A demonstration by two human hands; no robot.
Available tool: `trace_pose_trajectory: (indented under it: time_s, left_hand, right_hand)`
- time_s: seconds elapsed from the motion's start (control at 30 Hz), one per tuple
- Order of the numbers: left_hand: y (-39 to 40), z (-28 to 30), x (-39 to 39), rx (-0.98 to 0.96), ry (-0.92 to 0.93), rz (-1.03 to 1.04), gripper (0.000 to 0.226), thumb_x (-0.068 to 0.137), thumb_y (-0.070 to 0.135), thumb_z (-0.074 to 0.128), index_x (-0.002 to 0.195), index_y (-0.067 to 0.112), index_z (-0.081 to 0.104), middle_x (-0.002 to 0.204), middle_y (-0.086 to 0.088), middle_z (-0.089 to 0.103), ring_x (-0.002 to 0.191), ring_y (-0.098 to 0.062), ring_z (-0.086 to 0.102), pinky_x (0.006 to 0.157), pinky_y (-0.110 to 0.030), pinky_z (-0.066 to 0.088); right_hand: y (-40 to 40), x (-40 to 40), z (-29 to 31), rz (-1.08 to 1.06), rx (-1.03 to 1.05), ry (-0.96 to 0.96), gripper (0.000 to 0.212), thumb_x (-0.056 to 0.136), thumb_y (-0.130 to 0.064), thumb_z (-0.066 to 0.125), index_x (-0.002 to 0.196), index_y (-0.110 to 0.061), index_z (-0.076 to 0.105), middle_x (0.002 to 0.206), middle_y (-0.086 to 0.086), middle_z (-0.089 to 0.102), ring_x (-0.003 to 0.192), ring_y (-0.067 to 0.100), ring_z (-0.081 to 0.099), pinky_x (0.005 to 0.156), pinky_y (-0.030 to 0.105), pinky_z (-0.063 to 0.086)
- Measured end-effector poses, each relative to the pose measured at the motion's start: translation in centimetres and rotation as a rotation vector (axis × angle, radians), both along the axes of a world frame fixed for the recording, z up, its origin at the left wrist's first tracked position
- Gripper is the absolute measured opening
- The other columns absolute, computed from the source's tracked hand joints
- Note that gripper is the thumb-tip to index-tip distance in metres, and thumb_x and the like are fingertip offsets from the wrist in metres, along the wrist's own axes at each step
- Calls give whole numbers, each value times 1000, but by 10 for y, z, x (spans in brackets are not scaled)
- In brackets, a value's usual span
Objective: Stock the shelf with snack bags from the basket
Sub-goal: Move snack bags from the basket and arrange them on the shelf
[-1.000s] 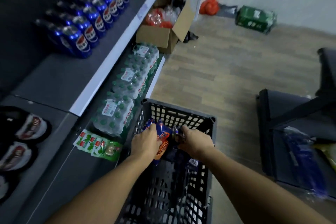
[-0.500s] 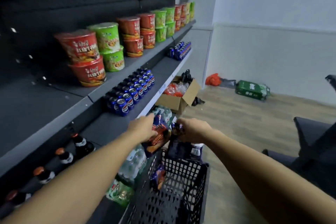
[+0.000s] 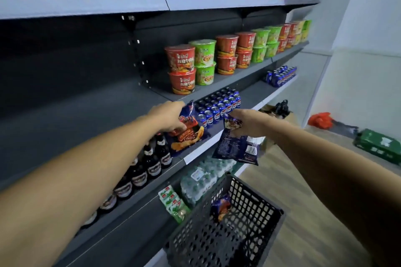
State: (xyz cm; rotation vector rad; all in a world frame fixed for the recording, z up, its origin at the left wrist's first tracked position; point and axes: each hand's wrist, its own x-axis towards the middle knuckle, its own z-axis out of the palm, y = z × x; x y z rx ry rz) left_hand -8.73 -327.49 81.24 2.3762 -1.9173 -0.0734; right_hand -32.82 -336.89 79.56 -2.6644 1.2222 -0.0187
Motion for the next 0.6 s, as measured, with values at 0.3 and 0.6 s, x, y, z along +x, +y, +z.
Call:
trace_pose_trajectory:
  time_s: [0.3,0.6]
  left_hand:
    - [141,30,135,25,25,332,45,72,41,81,107,29,55,104,6,64,96,-20,60,78,-35,48]
    - [309,25,273,27,58,648,38,75,37,79,102,30,53,99,5,64,91,-18,59,79,-34,47]
  right_hand:
    - [56,178,26,378,-18,-59,55,86,-39,72,130,-16,47,115,7,61,104,29,58,83,38,48]
    - [171,381,27,702,-32,-114,55,86,-46,68,132,-29,44,107,-4,60,102,22,57,78,33,44]
